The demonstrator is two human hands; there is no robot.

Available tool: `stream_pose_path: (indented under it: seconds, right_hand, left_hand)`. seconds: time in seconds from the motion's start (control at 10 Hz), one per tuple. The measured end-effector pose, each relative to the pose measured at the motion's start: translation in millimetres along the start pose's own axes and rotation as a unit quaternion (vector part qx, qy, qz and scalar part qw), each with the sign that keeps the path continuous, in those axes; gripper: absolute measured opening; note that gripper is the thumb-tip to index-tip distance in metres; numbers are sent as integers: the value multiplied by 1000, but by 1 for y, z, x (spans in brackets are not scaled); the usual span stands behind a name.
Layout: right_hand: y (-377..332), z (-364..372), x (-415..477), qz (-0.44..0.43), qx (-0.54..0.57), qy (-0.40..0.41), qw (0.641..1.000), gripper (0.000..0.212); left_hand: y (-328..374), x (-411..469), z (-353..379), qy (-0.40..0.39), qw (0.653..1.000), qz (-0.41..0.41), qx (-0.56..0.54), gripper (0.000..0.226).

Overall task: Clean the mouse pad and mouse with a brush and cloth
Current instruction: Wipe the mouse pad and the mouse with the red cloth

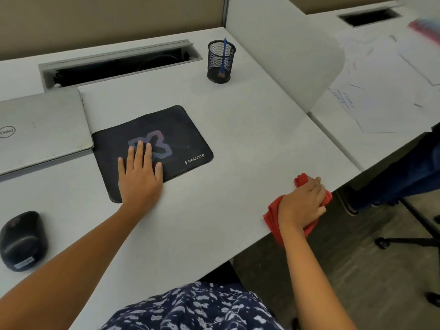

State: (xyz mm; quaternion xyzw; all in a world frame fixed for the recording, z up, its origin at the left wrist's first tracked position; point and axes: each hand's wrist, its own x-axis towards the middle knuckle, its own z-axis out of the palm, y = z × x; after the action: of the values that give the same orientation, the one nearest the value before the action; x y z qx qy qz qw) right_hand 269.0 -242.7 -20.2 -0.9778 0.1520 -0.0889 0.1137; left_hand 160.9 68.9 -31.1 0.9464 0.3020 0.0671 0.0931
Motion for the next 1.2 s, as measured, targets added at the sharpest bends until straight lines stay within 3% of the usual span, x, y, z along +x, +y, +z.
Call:
stream_pose_path:
  seconds: [0.2,0.3,0.4,0.5,0.6,0.7,0.8,0.9,1.0,1.2]
  right_hand:
    - [18,-14,3,25,-12,13,1000,43]
    - [19,-34,2,54,1,48,997,52]
    - [5,-45,-9,-20,19,100,995,53]
    - [-27,-41,-45,-239,64,51,967,58]
    - [-40,-30,-70,-391,74,-45,916,55]
    - [-34,-13,-84,-537,-21,-110,836,56]
    - [-25,-7,-82,-554,-77,-89,824,59]
    - [-7,-4,-74,-521,-87,-70,846,57]
    - [7,-2,-59,-466,-103,-54,877,55]
    - [37,-9,0,-262,-99,-40,959,51]
  left_hand:
    - [-1,-1,-2,-2,1000,3,-1,59]
    - [0,0,-2,2,1000,7,-4,59]
    - [0,0,-2,7,1000,8,-8,59]
    - [-1,0,-1,9,1000,13,-13,59]
    - [0,-1,-1,13,1000,13,-15,59]
    - [1,-1,-1,16,1000,11,-14,59]
    - [0,0,-1,18,1000,10,-13,59]
    - [0,-1,-1,17,1000,11,-14,59]
    - [0,-1,-1,19,1000,11,-16,58]
    - [1,-2,-3,13,1000,9,-12,59]
